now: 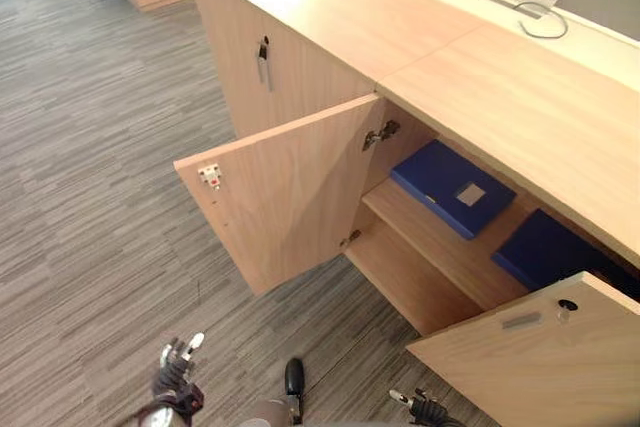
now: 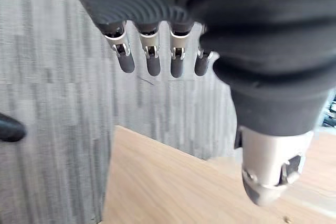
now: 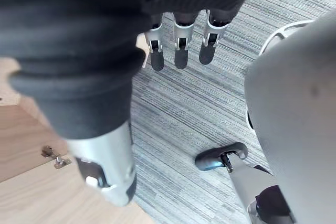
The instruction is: Walk over to the cabinet, pick up the folder, carry it to the office cabinet, place the folder inside the office cabinet, then close the office cabinet door
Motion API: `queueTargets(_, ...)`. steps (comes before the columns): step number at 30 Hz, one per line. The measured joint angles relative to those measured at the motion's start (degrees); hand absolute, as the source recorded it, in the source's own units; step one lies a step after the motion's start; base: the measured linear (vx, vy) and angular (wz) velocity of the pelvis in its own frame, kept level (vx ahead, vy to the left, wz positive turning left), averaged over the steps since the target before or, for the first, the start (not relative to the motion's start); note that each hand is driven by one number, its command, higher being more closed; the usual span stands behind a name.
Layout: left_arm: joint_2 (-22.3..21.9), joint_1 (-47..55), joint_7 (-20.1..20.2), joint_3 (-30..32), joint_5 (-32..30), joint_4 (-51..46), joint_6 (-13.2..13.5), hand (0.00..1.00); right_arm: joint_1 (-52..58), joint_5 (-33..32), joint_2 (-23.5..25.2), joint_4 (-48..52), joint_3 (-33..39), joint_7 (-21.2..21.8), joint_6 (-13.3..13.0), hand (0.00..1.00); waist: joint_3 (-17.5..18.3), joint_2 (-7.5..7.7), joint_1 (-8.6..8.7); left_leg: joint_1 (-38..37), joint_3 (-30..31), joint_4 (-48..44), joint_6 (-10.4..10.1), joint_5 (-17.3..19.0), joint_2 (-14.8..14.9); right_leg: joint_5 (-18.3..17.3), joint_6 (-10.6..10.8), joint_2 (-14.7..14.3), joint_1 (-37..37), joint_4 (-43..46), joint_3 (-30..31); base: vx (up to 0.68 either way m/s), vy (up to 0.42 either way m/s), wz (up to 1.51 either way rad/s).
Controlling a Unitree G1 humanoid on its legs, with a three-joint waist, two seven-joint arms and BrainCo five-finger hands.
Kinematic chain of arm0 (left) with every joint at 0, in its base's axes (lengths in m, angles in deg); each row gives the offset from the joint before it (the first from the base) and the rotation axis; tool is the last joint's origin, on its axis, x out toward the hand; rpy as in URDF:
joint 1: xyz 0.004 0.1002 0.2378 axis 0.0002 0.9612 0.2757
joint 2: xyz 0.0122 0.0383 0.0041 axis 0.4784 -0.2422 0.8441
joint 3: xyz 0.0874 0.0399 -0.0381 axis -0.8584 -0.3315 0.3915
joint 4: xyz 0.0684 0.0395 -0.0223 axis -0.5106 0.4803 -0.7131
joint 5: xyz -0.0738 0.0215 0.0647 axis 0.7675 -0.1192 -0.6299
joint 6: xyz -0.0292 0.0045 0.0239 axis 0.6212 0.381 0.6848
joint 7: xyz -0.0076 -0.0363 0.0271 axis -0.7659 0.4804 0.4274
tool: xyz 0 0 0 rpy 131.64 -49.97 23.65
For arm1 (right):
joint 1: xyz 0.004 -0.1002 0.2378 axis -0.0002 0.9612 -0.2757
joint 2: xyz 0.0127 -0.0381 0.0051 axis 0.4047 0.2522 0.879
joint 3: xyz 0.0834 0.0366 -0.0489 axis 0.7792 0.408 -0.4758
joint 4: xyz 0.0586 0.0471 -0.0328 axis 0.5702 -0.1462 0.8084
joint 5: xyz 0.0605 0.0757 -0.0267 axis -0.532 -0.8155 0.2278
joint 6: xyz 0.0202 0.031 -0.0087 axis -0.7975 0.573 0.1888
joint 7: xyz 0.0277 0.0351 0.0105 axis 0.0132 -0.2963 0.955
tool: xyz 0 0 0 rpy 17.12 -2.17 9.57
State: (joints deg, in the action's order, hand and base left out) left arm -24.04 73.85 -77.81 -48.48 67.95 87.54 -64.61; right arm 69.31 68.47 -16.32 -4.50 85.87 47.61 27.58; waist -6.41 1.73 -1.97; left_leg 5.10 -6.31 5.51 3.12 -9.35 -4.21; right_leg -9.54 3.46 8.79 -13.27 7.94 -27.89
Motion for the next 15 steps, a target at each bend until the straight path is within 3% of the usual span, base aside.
queueTargets(5,6.68,-5.2,-2.71,5.85,-10.42,-2.41,-1.7,0.0,0.46,0.01,-0.11,0.8,-0.88,0.61,0.33,0.0,0.93,-0.67,0.71,-1.4,-2.38,0.0,-0.05,1.31,0.78,0.07,-0.11,0.23,0.25,0.96,1.9,0.02,-0.023,-0.28)
queueTargets(9,13.12,-9.93,-4.49,7.47,-18.95,-2.41,-4.61,0.0,0.62,0.01,-0.18,0.87,-0.95,1.36,0.63,0.0,1.85,-0.71,1.22,-2.26,-4.13,0.0,-0.57,2.05,1.48,0.08,-0.13,0.22,0.35,0.98,3.08,0.02,-0.038,-0.25)
queueTargets(15,21.42,-15.93,-4.77,7.3,-23.78,1.12,-5.2,0.0,1.1,-0.04,-0.35,0.87,-0.95,2.24,0.87,0.0,2.81,-1.0,1.33,-4.05,-6.49,-0.02,-1.95,2.89,3.02,0.75,-1.18,-0.64,0.39,1.67,5.07,0.05,-0.058,-0.24)
